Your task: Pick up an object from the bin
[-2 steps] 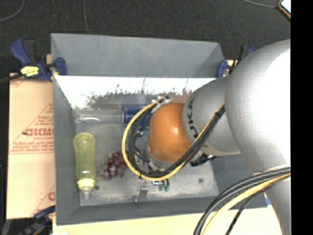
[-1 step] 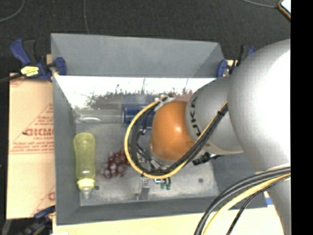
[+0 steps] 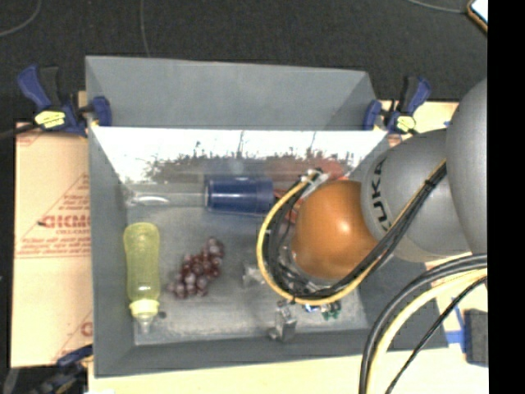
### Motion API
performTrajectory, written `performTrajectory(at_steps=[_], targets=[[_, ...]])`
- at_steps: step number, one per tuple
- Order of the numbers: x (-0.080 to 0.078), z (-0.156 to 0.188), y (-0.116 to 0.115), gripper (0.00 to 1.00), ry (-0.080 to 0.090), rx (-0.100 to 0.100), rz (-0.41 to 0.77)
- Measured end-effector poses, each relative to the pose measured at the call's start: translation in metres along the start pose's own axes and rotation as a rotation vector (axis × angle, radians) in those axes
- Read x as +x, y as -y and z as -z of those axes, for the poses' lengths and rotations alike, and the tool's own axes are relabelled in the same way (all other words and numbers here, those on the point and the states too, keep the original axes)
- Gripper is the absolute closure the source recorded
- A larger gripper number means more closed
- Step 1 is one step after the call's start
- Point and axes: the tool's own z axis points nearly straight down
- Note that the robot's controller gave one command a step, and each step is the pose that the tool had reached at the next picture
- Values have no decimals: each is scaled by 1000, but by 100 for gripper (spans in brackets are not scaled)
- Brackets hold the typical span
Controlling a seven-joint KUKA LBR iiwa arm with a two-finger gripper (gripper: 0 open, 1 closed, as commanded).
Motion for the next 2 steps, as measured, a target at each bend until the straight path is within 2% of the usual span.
performTrajectory(at_steps=[1,2], targets=[[-19,-3,-46,0,-7,1,-375],[-23,-3,-55,0,-4,3,-249]])
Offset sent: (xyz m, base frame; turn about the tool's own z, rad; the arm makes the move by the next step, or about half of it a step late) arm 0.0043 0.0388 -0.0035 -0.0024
